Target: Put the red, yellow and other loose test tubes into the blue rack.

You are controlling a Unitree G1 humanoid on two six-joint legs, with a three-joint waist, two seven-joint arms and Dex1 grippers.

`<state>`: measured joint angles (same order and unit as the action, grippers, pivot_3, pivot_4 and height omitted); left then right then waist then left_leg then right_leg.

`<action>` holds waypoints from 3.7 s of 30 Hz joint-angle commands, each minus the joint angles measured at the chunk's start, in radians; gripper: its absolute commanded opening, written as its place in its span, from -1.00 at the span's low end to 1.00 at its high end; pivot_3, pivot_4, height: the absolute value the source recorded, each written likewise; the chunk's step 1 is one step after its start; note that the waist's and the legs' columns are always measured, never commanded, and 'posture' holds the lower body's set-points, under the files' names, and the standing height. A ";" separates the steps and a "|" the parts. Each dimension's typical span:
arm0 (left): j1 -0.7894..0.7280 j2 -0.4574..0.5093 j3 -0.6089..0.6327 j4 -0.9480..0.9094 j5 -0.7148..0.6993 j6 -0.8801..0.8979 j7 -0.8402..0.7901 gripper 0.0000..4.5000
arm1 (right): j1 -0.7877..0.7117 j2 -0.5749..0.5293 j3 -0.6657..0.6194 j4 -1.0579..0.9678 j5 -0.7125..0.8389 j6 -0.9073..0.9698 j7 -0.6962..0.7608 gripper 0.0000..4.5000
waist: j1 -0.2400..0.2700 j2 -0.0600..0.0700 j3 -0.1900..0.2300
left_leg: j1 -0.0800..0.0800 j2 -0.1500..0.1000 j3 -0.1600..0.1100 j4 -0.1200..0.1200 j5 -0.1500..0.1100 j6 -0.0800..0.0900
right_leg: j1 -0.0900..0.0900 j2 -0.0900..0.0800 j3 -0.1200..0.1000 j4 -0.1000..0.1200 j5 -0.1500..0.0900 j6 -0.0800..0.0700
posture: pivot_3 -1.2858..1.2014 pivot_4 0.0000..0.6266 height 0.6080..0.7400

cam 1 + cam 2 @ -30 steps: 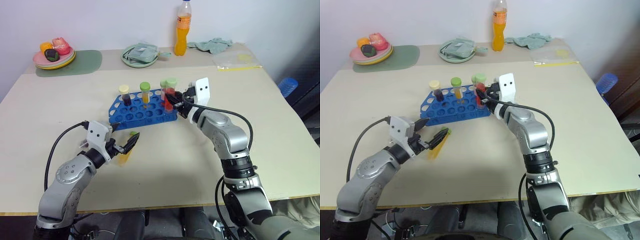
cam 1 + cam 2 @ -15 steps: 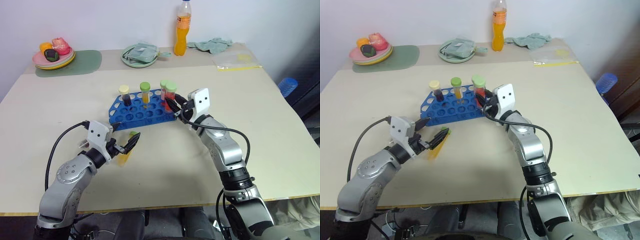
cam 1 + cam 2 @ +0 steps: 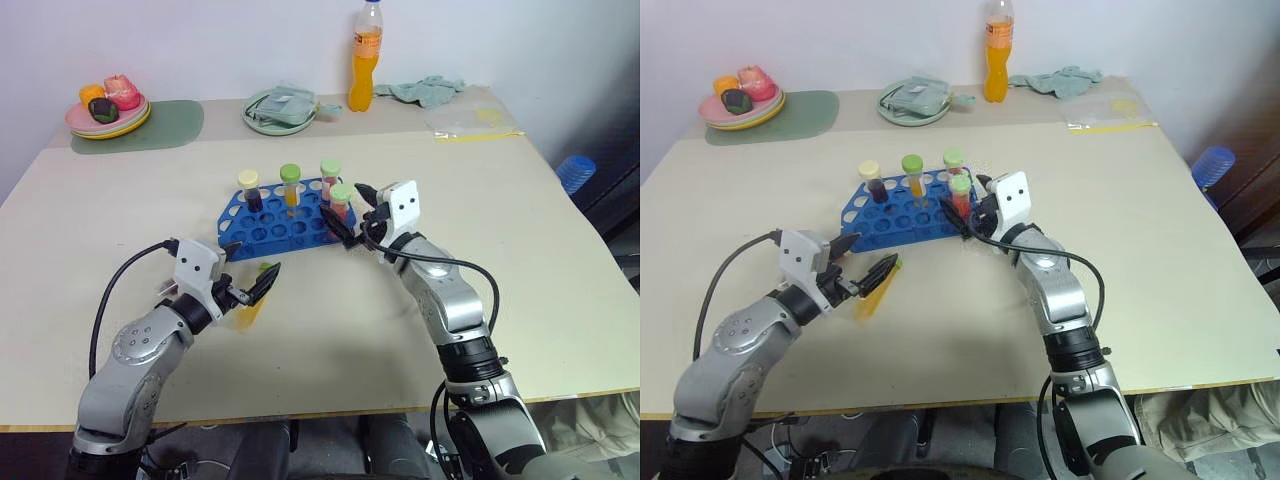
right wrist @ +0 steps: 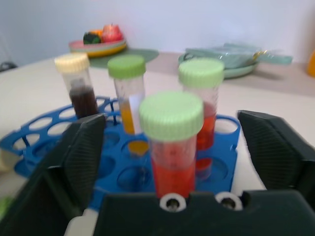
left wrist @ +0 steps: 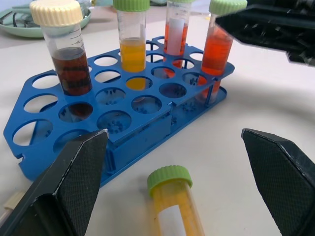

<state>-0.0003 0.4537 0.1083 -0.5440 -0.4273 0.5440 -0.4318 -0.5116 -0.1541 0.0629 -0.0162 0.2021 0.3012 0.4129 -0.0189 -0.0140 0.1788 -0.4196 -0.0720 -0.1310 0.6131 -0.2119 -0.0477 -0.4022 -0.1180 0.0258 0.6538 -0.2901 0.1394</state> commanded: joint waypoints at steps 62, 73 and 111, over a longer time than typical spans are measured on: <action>-0.694 0.586 -0.329 -0.018 -1.050 0.589 0.876 -0.70 | 0.208 -0.452 0.011 -0.377 0.188 0.150 0.435 1.00 | 0.000 -0.004 0.002 | 0.002 0.000 0.001 0.001 0.002 -0.004 | 0.003 0.000 0.001 0.000 -0.001 0.000 | 0.03 -0.52 1.00; -0.273 0.285 -0.199 -0.024 -0.258 -0.100 0.444 -0.70 | 0.194 -0.344 -0.030 -0.375 0.272 0.223 0.344 1.00 | 0.018 -0.004 0.002 | 0.003 0.000 0.004 0.001 -0.001 0.001 | 0.007 -0.001 0.000 -0.005 0.000 -0.001 | 0.03 -0.52 1.00; -0.440 -0.367 -0.253 0.687 0.346 -0.744 0.238 -0.70 | 0.274 -0.283 0.037 -0.482 0.282 0.282 0.241 1.00 | 0.023 -0.004 0.001 | 0.003 -0.001 0.004 0.003 -0.001 0.002 | 0.007 0.000 -0.001 -0.004 0.001 0.001 | 0.03 -0.52 1.00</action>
<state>-0.4307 0.0957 -0.1618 0.1566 -0.0897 -0.1534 -0.1902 -0.2304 -0.4414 0.0965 -0.4682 0.4769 0.5937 0.6543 0.0044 -0.0176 0.1799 -0.4167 -0.0730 -0.1274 0.6159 -0.2128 -0.0459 -0.3954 -0.1184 0.0245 0.6500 -0.2895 0.1407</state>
